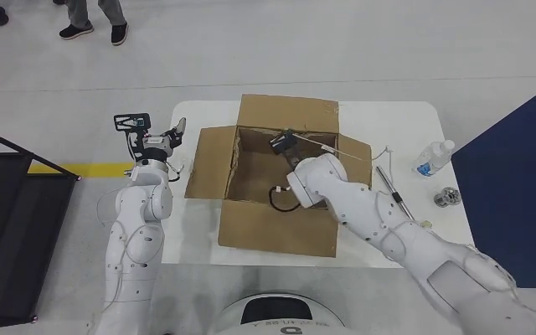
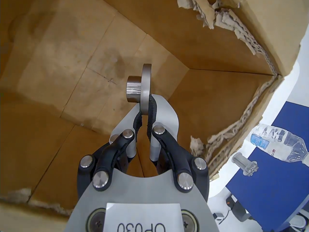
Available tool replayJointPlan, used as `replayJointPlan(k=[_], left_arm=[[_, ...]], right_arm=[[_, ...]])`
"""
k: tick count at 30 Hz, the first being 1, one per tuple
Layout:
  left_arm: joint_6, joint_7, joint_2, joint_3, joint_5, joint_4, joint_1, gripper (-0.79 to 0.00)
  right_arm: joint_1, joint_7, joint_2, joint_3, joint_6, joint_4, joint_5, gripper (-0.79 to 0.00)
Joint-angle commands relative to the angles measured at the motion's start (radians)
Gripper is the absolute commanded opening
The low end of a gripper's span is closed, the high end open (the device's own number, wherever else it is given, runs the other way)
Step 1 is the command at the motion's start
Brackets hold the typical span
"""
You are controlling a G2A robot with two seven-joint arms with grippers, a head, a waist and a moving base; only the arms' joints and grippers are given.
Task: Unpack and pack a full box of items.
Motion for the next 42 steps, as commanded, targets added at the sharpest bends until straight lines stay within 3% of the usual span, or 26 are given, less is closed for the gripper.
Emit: replayJointPlan(k=[1, 7, 13, 15, 19, 26, 29, 32, 37, 42], left_arm=[[0.0, 0.0, 0.0, 0.0, 0.0, 0.0, 0.0, 0.0], [0.0, 0.0, 0.0, 0.0, 0.0, 0.0, 0.0, 0.0], [0.0, 0.0, 0.0, 0.0, 0.0, 0.0, 0.0, 0.0], [0.0, 0.0, 0.0, 0.0, 0.0, 0.0, 0.0, 0.0], [0.0, 0.0, 0.0, 0.0, 0.0, 0.0, 0.0, 0.0], [0.0, 0.0, 0.0, 0.0, 0.0, 0.0, 0.0, 0.0], [0.0, 0.0, 0.0, 0.0, 0.0, 0.0, 0.0, 0.0], [0.0, 0.0, 0.0, 0.0, 0.0, 0.0, 0.0, 0.0], [0.0, 0.0, 0.0, 0.0, 0.0, 0.0, 0.0, 0.0], [0.0, 0.0, 0.0, 0.0, 0.0, 0.0, 0.0, 0.0]], right_arm=[[0.021, -0.015, -0.028, -0.017, 0.015, 0.091, -0.009, -0.785], [0.048, -0.022, -0.109, -0.054, 0.023, 0.278, -0.068, -0.785], [0.051, -0.014, -0.176, -0.044, 0.015, 0.37, -0.088, -0.785], [0.048, -0.011, -0.193, -0.035, 0.011, 0.386, -0.099, -0.603], [0.036, -0.002, -0.219, -0.014, 0.003, 0.413, -0.14, -0.449], [0.007, 0.048, -0.248, 0.037, -0.048, 0.393, -0.178, -0.419], [-0.034, 0.079, -0.237, 0.085, -0.078, 0.276, -0.195, -0.422], [-0.13, 0.124, -0.199, 0.177, -0.123, 0.04, -0.24, -0.425], [-0.43, 0.158, -0.115, 0.434, -0.287, -0.474, -0.268, -0.428], [-0.725, 0.051, -0.071, 0.729, -0.397, -0.8, -0.162, -0.409]])
